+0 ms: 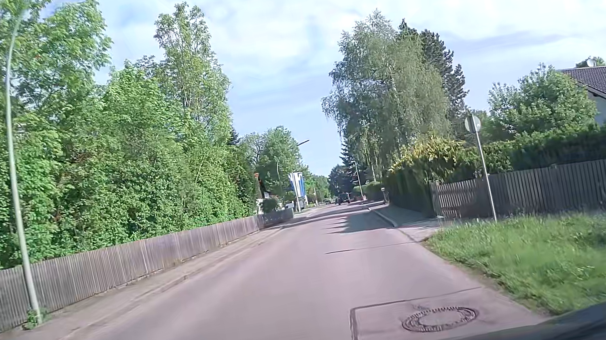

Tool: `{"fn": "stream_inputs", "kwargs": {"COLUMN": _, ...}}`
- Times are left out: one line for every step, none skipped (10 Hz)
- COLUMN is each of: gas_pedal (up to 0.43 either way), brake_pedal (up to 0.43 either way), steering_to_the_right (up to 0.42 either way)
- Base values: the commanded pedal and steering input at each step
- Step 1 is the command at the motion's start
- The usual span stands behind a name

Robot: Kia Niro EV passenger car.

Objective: Follow the waypoints while adhering to traffic rules and regulations

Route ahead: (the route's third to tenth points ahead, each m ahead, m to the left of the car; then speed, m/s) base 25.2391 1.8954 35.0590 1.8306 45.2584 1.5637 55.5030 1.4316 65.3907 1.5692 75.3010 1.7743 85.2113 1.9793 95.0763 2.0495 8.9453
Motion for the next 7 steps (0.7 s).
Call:
{"fn": "stream_inputs", "kwargs": {"gas_pedal": 0.11, "brake_pedal": 0.0, "steering_to_the_right": 0.006}}
{"fn": "stream_inputs", "kwargs": {"gas_pedal": 0.11, "brake_pedal": 0.0, "steering_to_the_right": 0.005}}
{"fn": "stream_inputs", "kwargs": {"gas_pedal": 0.11, "brake_pedal": 0.0, "steering_to_the_right": 0.003}}
{"fn": "stream_inputs", "kwargs": {"gas_pedal": 0.098, "brake_pedal": 0.0, "steering_to_the_right": 0.003}}
{"fn": "stream_inputs", "kwargs": {"gas_pedal": 0.079, "brake_pedal": 0.0, "steering_to_the_right": 0.002}}
{"fn": "stream_inputs", "kwargs": {"gas_pedal": 0.079, "brake_pedal": 0.0, "steering_to_the_right": 0.001}}
{"fn": "stream_inputs", "kwargs": {"gas_pedal": 0.087, "brake_pedal": 0.0, "steering_to_the_right": 0.0}}
